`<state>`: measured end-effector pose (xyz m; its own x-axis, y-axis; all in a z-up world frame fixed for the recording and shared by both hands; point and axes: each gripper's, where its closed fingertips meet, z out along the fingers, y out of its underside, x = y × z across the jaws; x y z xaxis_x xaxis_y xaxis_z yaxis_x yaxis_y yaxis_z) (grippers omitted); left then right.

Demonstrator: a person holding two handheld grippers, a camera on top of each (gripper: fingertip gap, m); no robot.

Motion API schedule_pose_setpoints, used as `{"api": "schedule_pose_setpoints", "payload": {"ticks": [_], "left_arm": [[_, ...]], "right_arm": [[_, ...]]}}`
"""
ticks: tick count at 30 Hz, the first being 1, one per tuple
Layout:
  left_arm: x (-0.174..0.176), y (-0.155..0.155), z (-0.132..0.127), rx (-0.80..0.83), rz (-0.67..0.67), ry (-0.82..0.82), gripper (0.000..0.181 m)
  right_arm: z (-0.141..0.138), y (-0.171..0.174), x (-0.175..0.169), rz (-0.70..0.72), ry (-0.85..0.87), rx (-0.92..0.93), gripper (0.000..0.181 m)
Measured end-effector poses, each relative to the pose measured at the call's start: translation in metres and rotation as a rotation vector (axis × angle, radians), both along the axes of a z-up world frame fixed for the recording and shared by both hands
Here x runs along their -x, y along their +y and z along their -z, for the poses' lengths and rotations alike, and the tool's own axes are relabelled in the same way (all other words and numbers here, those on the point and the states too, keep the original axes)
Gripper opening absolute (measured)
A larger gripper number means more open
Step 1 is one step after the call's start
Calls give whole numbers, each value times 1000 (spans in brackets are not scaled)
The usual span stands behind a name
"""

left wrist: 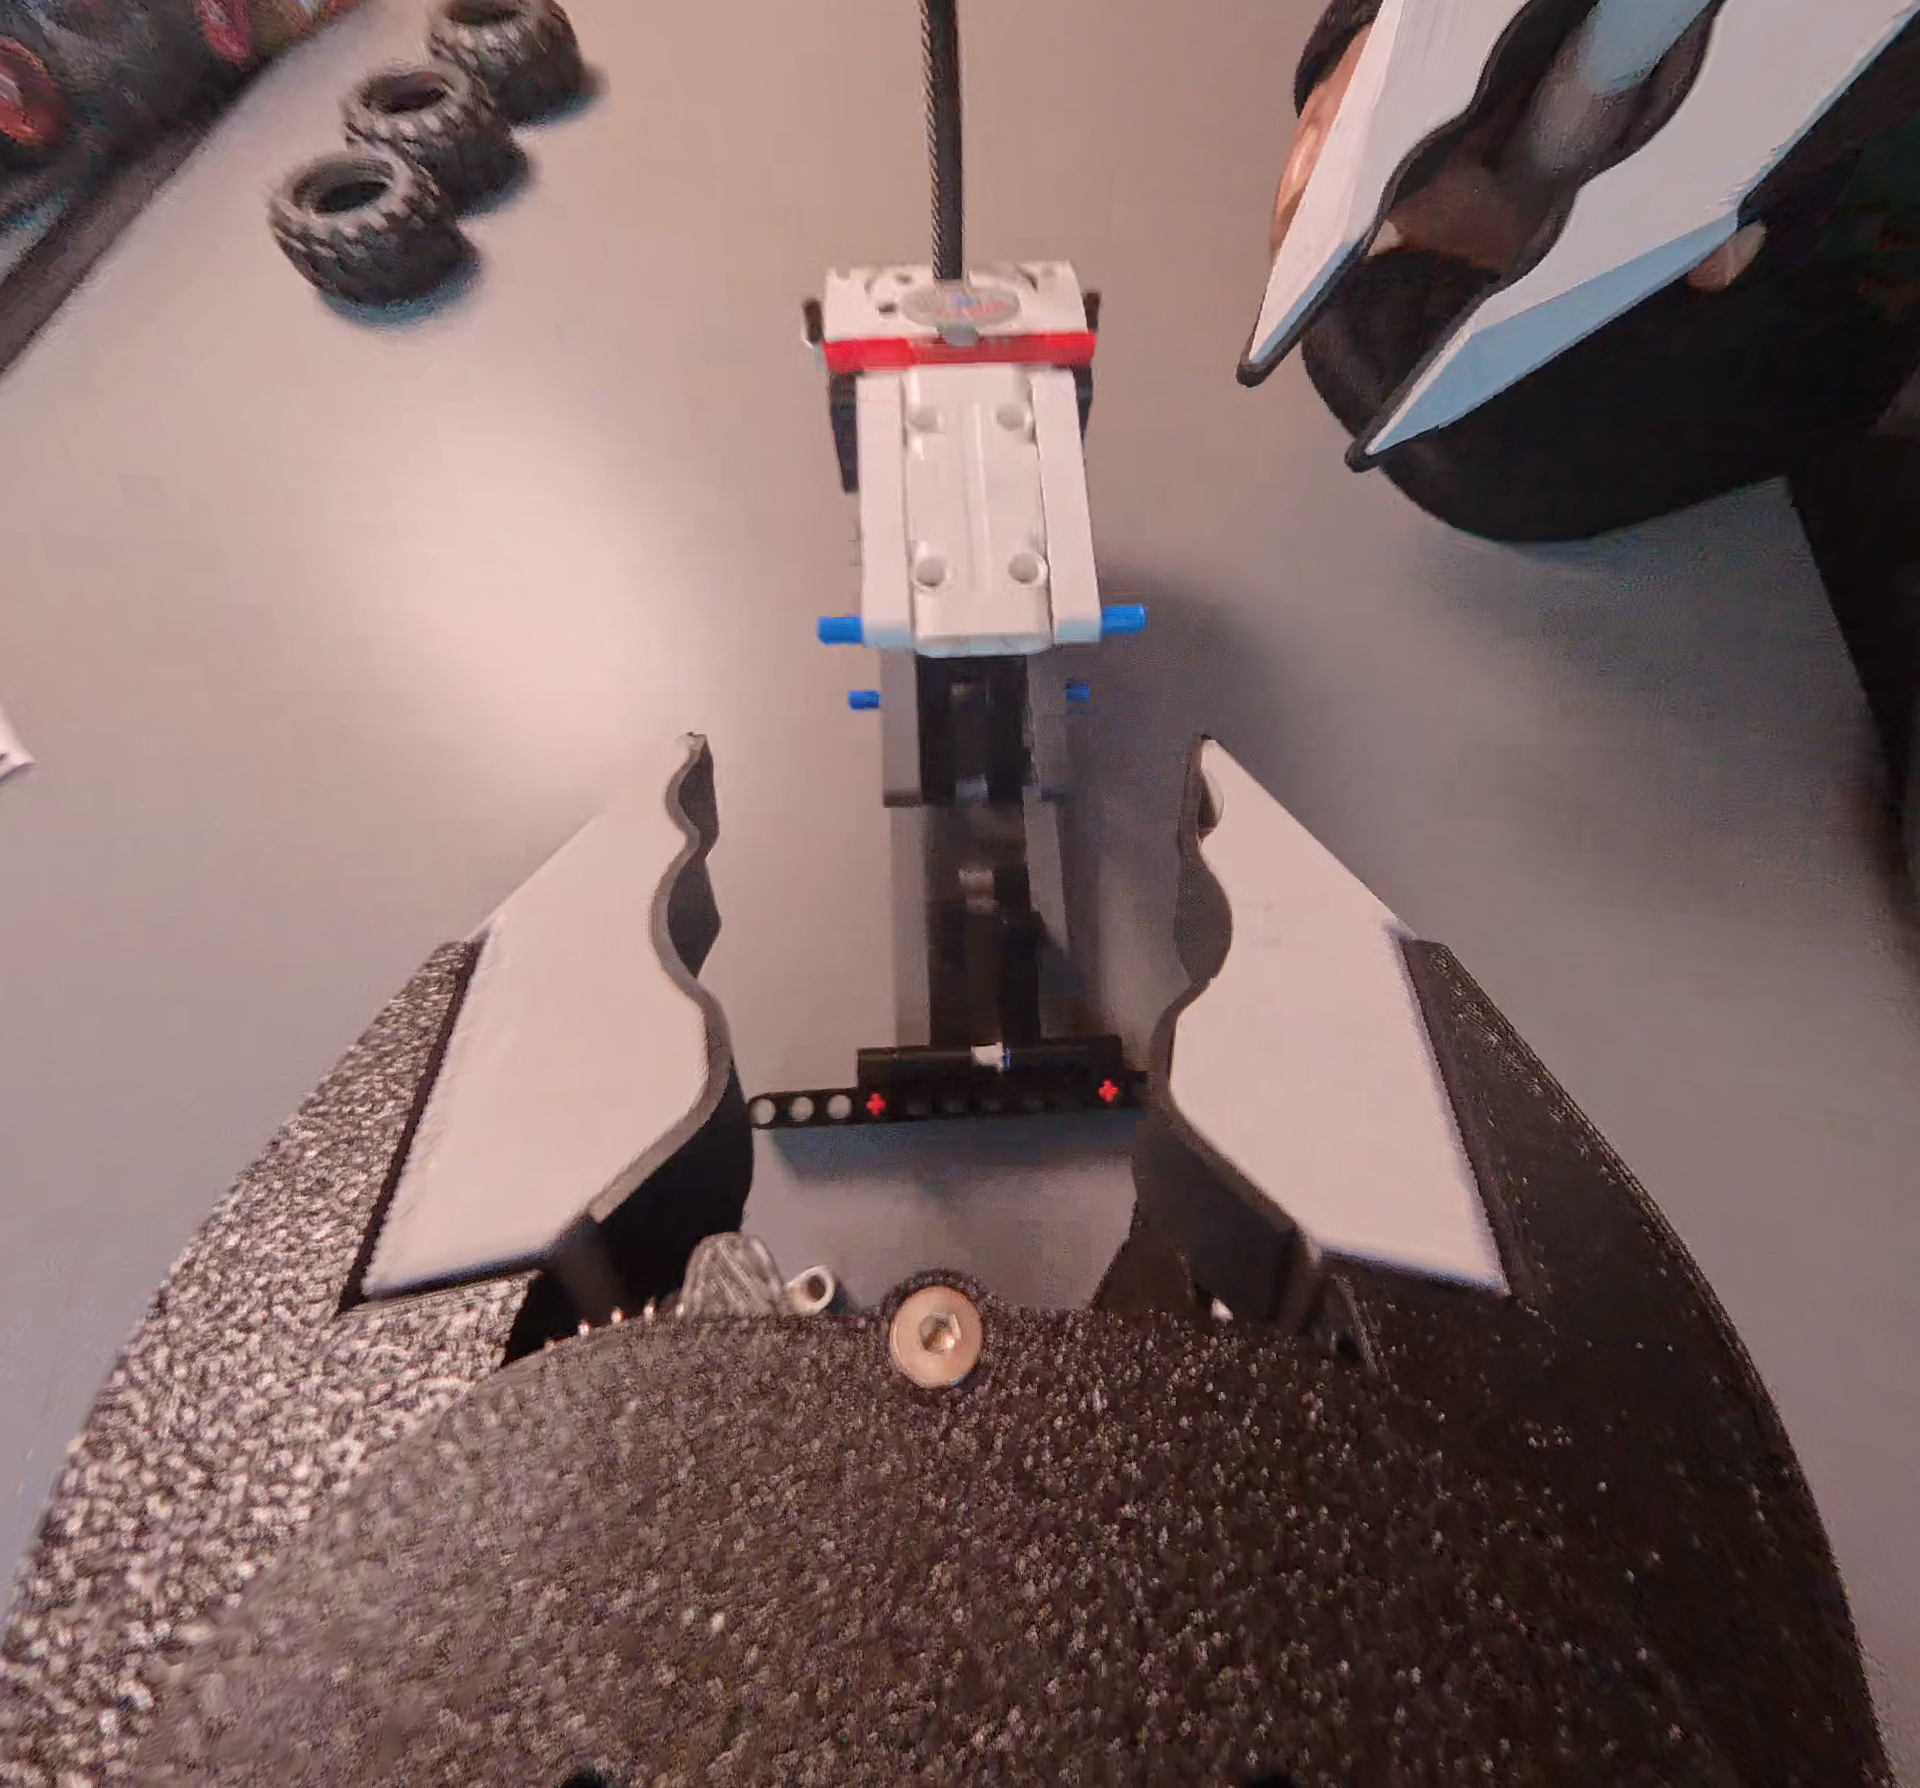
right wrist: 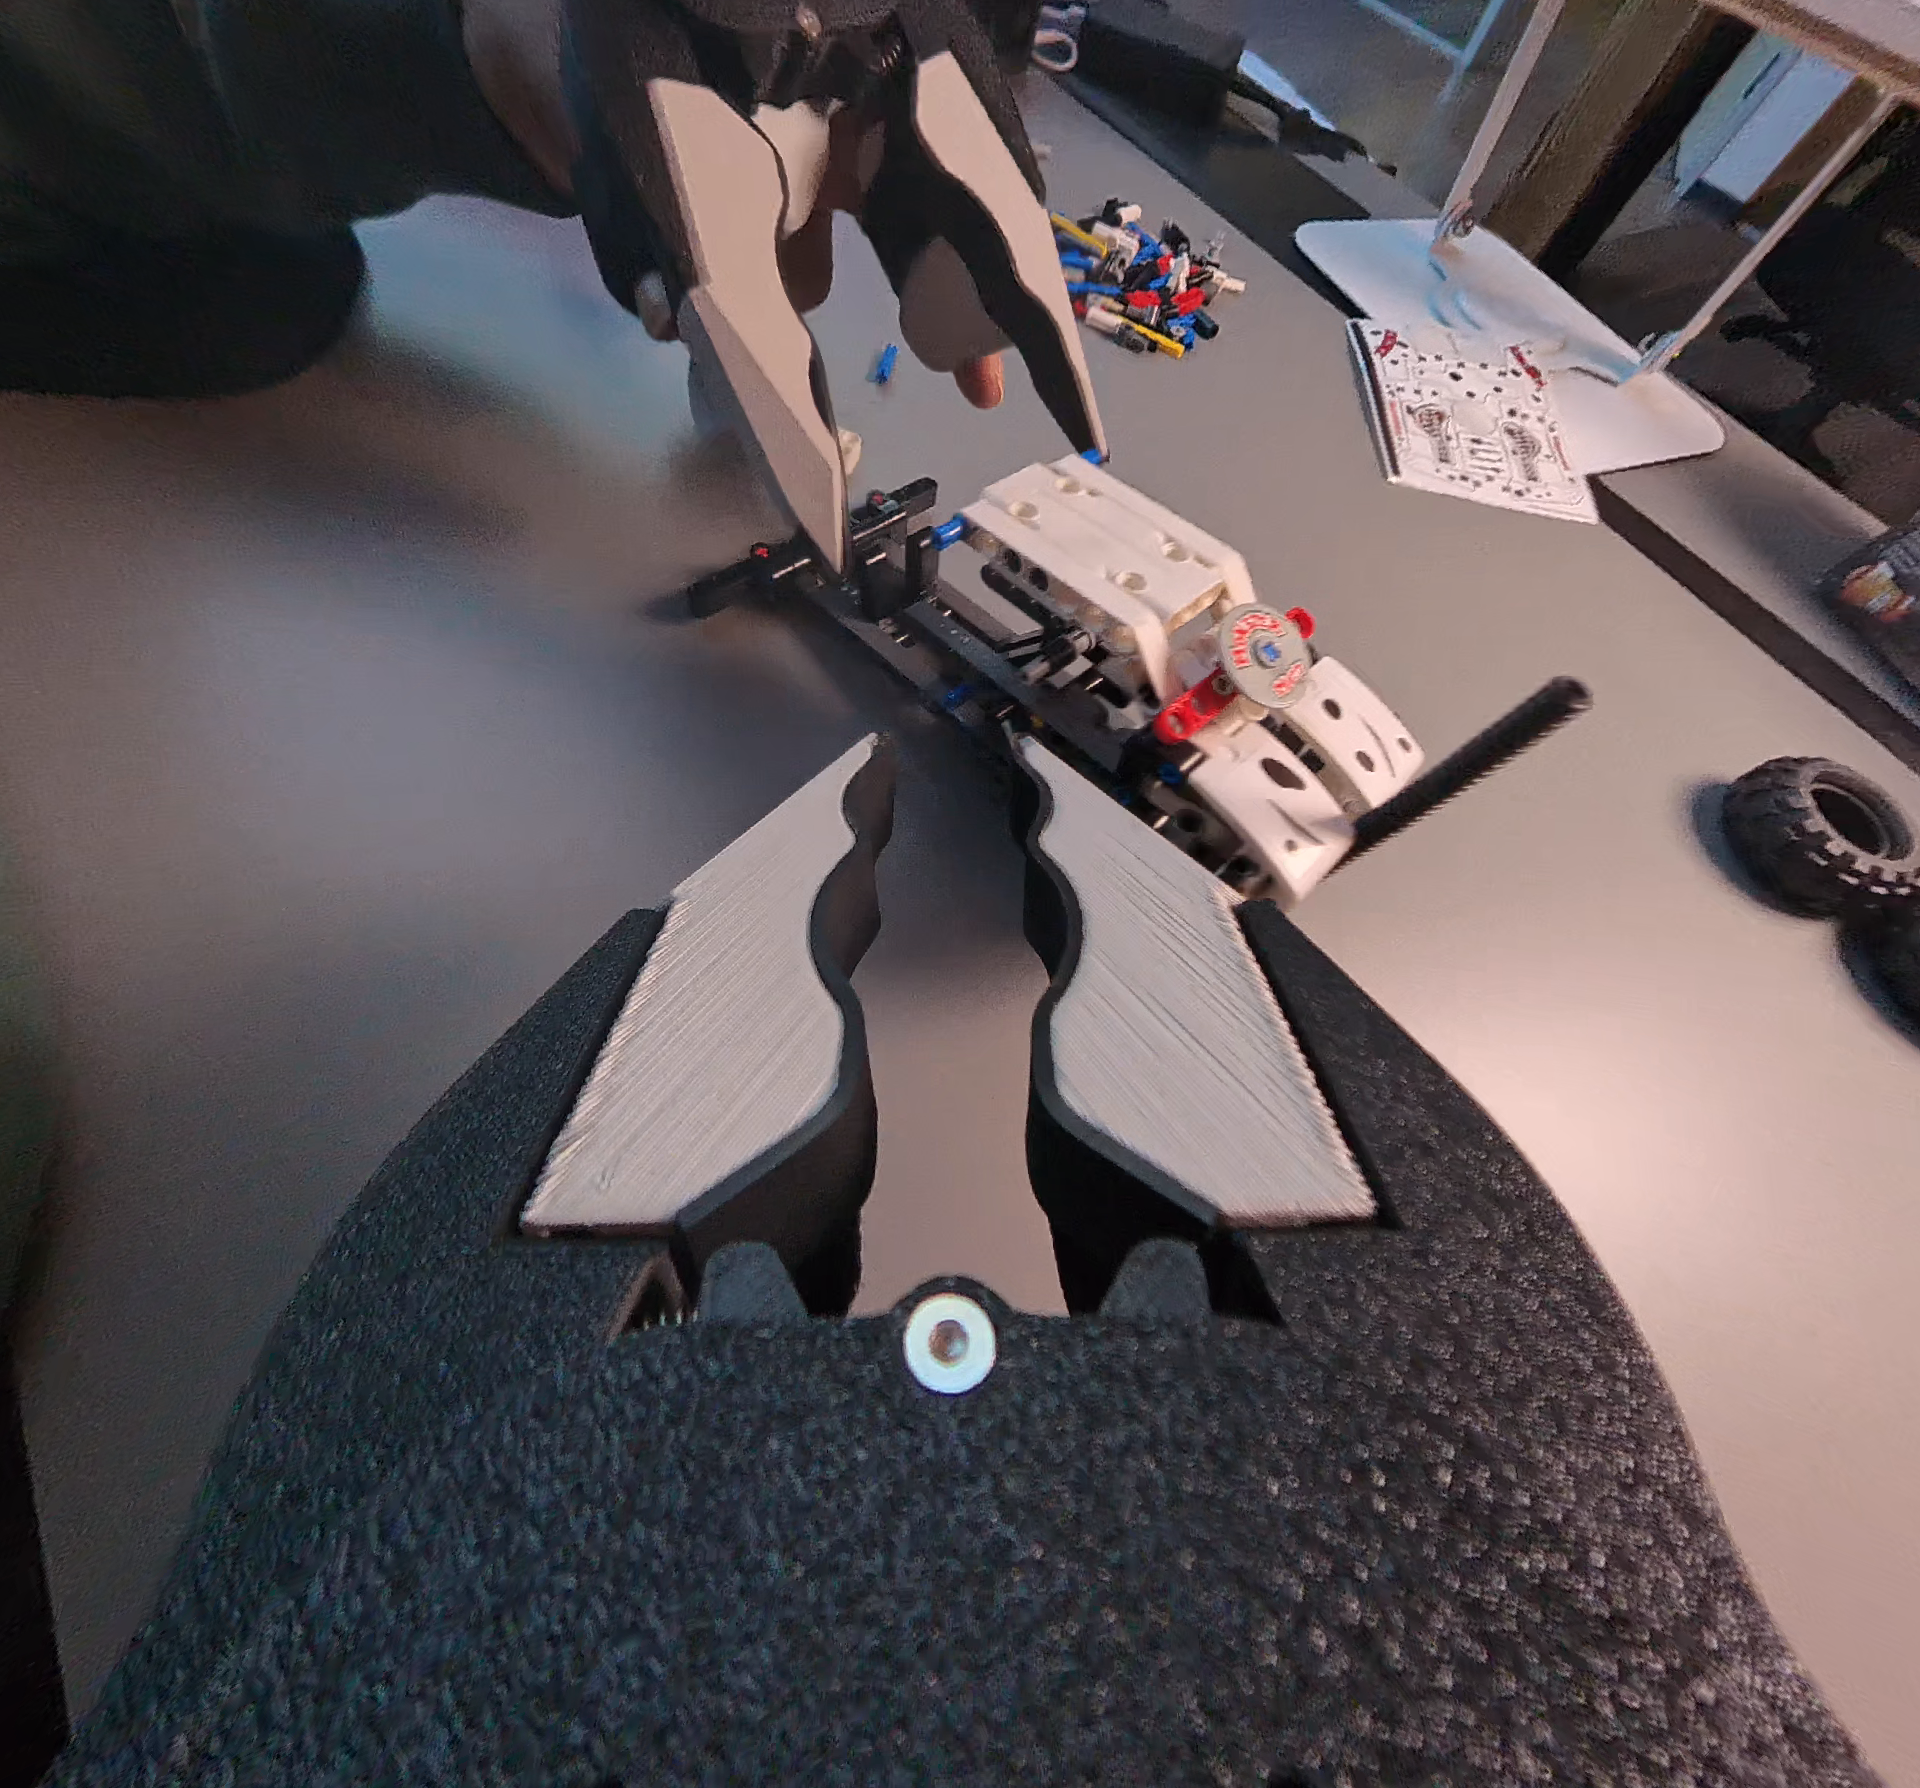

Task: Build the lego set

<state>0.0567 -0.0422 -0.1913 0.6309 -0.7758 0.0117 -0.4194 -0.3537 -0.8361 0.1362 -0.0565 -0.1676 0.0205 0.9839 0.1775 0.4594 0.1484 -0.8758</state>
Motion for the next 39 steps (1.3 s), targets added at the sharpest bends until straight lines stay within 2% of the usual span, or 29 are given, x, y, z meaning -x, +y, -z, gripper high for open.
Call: {"api": "schedule_pose_setpoints", "payload": {"ticks": [3,6,8,13,21,27,32,36,39], "left_arm": [[-8,4,30,59,-18,82,87],[-11,8,45,124,-49,112,58],[-15,7,44,168,-43,66,45],[-14,8,32,372,-94,-193,45],[-21,0,10,589,-50,-487,44],[-27,-5,0,629,-9,-558,44],[-28,-5,-5,636,-3,-589,44],[-26,-3,-5,601,-37,-550,44],[-22,2,1,521,-100,-430,44]], "right_arm": [[16,-7,13,32,-23,6,22],[22,3,20,96,-77,-82,23],[22,3,26,109,-77,-71,23],[18,8,34,157,-51,-60,25],[5,23,50,239,46,-17,15],[2,24,53,231,80,-20,1],[-3,23,53,230,107,-24,0],[-12,27,50,247,153,-34,0],[-20,32,46,266,198,-30,4]]}}
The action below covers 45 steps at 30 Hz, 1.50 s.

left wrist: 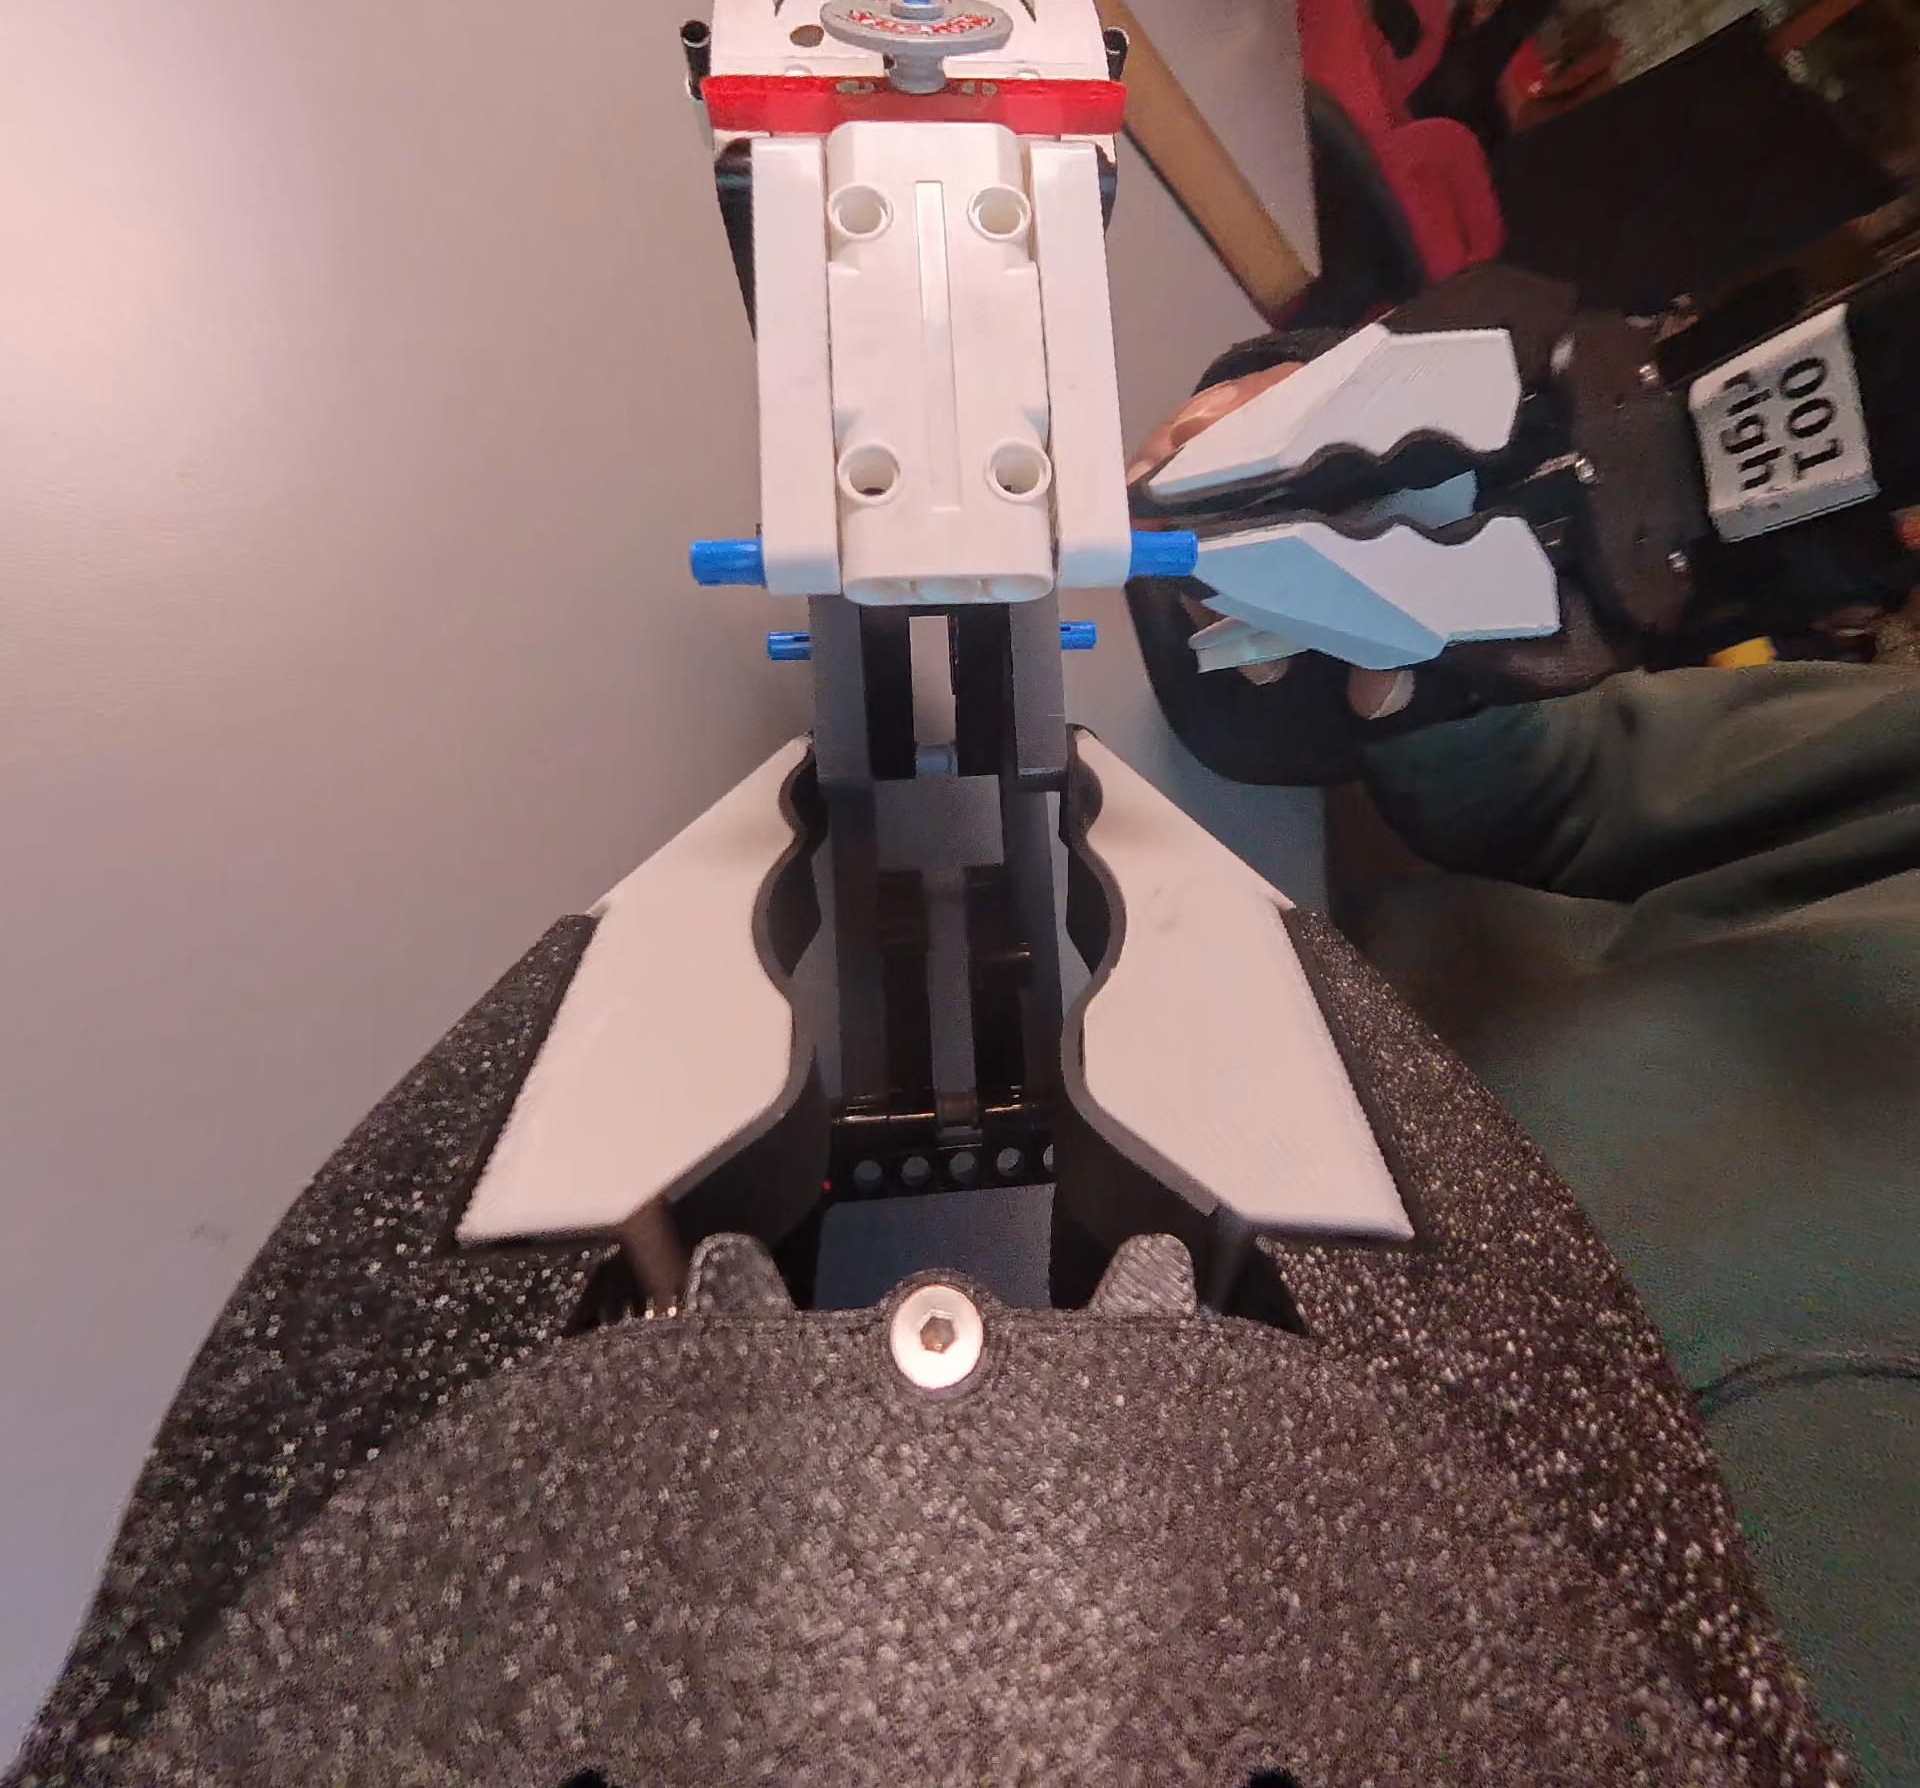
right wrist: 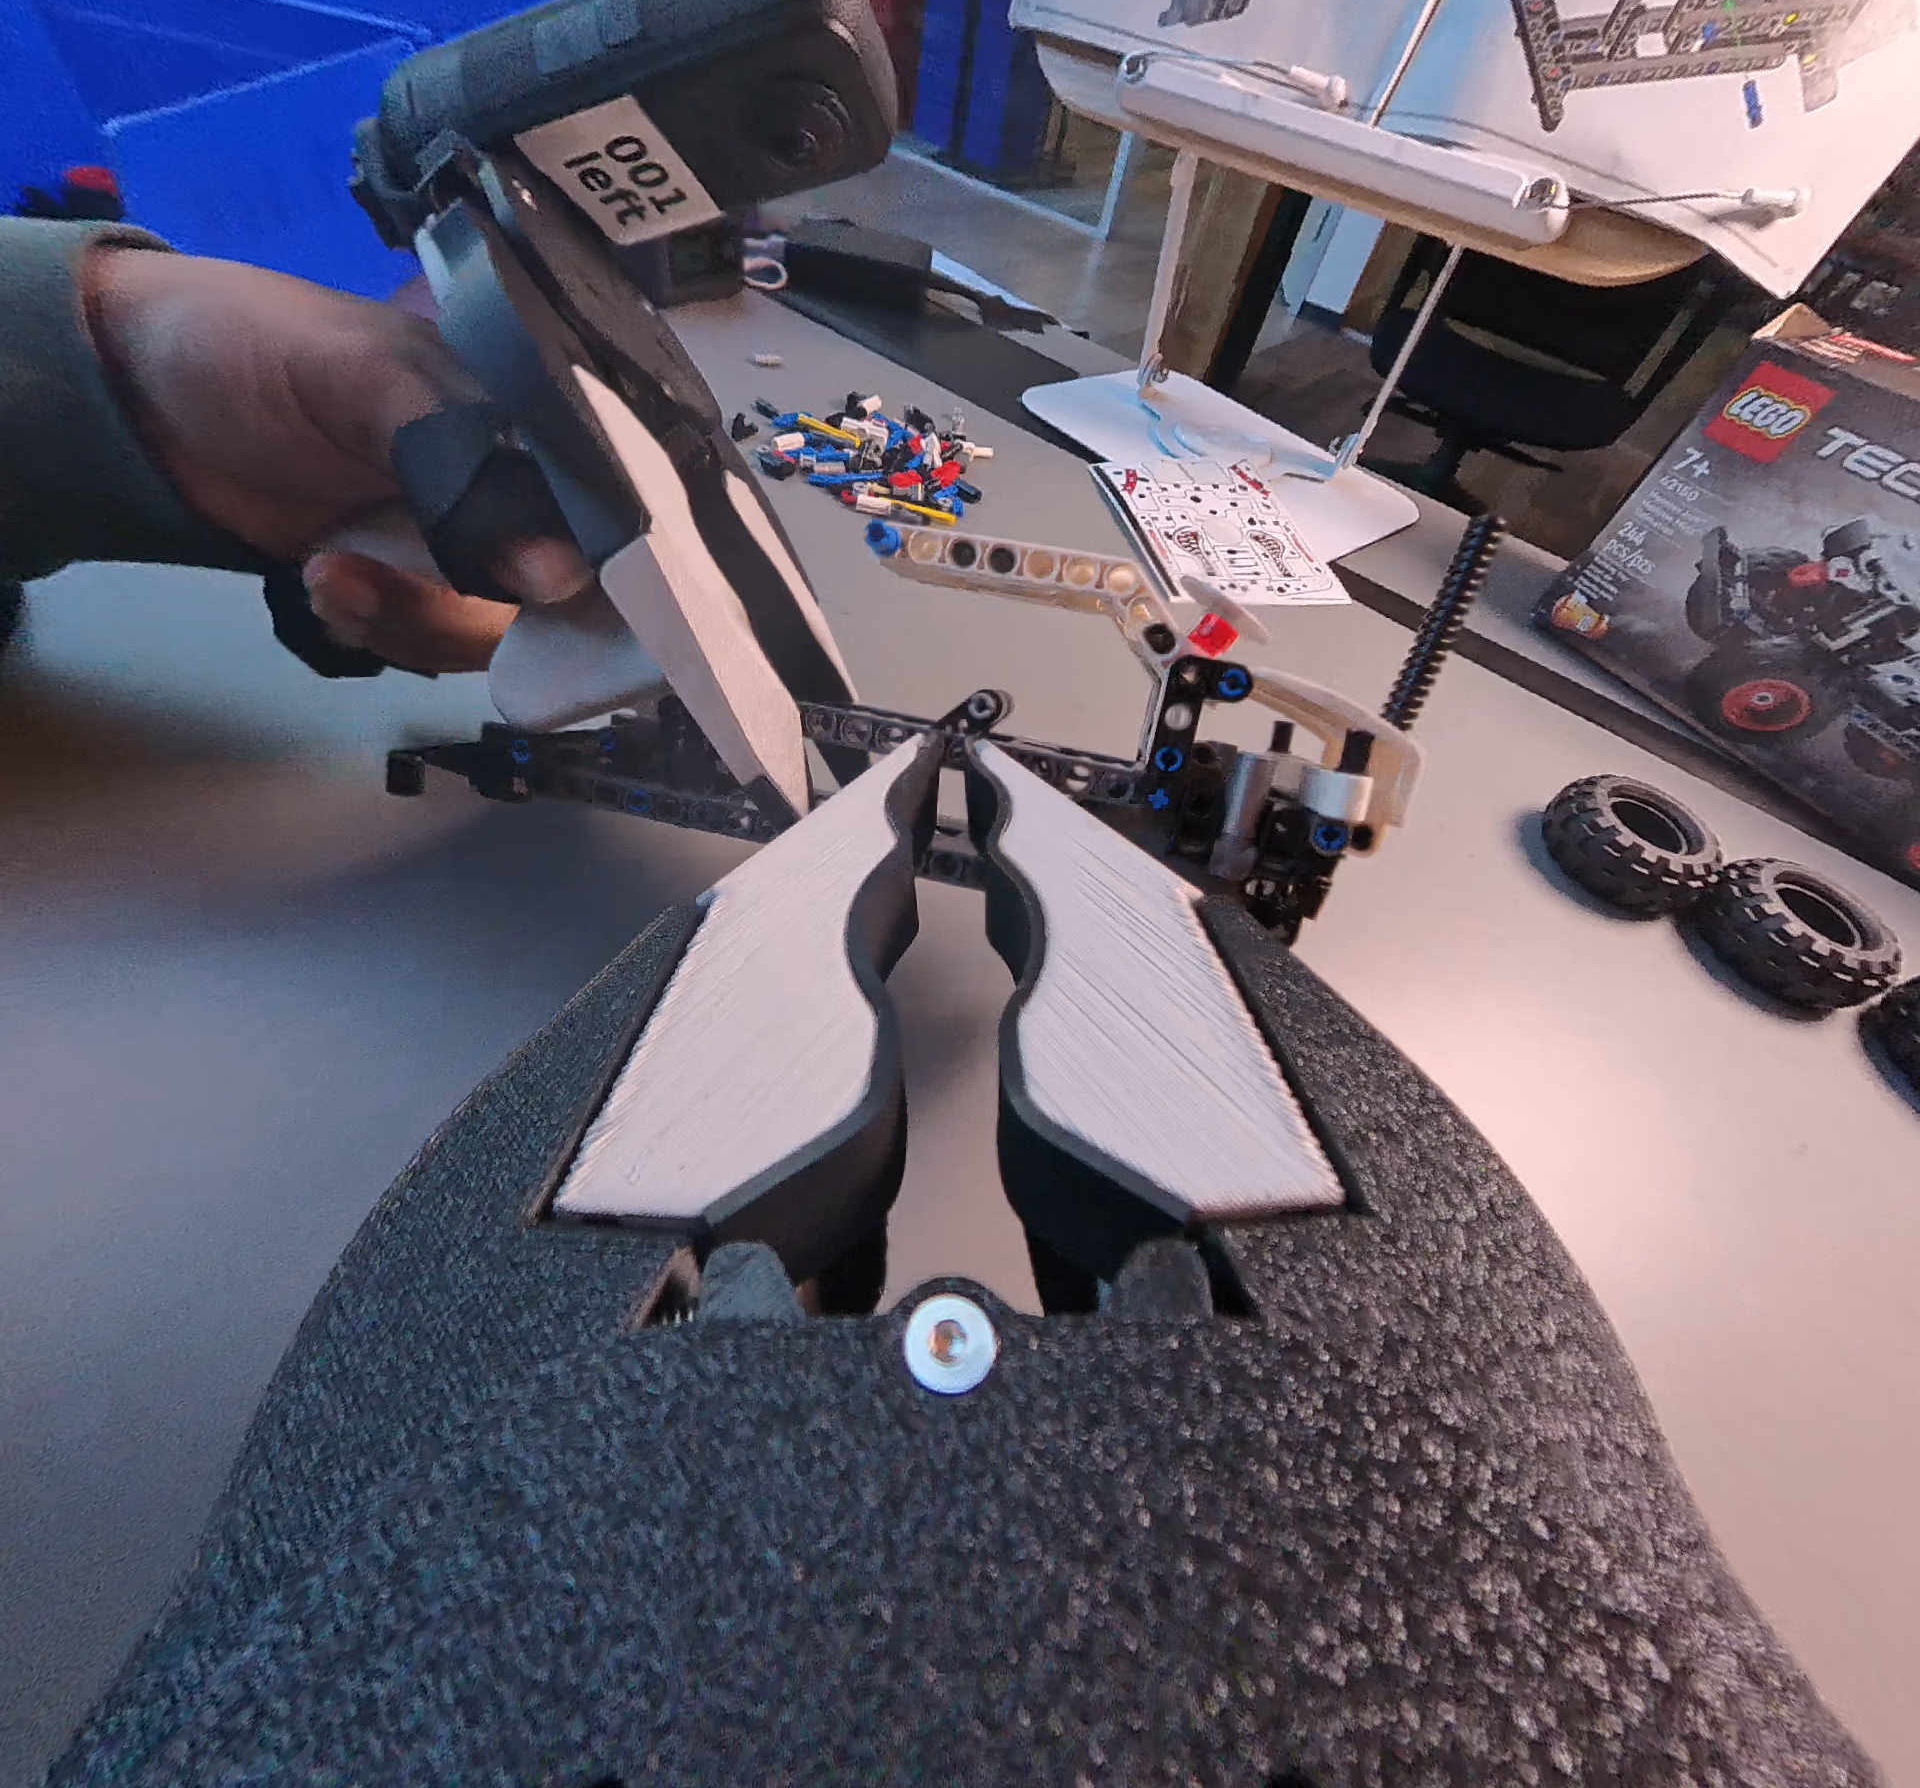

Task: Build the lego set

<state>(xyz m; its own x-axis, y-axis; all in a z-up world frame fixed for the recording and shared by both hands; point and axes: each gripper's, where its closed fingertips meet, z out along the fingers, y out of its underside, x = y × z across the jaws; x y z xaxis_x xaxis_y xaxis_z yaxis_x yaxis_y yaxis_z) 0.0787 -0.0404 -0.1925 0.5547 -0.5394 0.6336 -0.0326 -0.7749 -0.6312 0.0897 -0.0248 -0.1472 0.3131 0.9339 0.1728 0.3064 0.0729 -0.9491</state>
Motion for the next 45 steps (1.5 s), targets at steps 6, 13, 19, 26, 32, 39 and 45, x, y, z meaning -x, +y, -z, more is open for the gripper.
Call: {"api": "schedule_pose_setpoints", "payload": {"ticks": [6,13,19,26,32,39,45], "left_arm": [[4,7,-4,-161,-67,226,44],[10,10,-15,-272,-122,385,44],[15,11,-17,-325,-147,470,44],[17,11,-14,-309,-143,451,44],[11,7,-4,-161,-110,238,44],[6,4,1,-48,-84,81,44],[4,0,4,7,-59,11,44]], "right_arm": [[7,2,2,-3,-15,15,14],[0,8,4,24,27,-9,6],[-4,8,7,29,61,-12,7],[-1,8,10,15,52,-5,4],[6,8,10,21,-4,-58,4],[10,8,10,20,-21,-55,3],[13,6,10,10,-25,-44,4]]}}
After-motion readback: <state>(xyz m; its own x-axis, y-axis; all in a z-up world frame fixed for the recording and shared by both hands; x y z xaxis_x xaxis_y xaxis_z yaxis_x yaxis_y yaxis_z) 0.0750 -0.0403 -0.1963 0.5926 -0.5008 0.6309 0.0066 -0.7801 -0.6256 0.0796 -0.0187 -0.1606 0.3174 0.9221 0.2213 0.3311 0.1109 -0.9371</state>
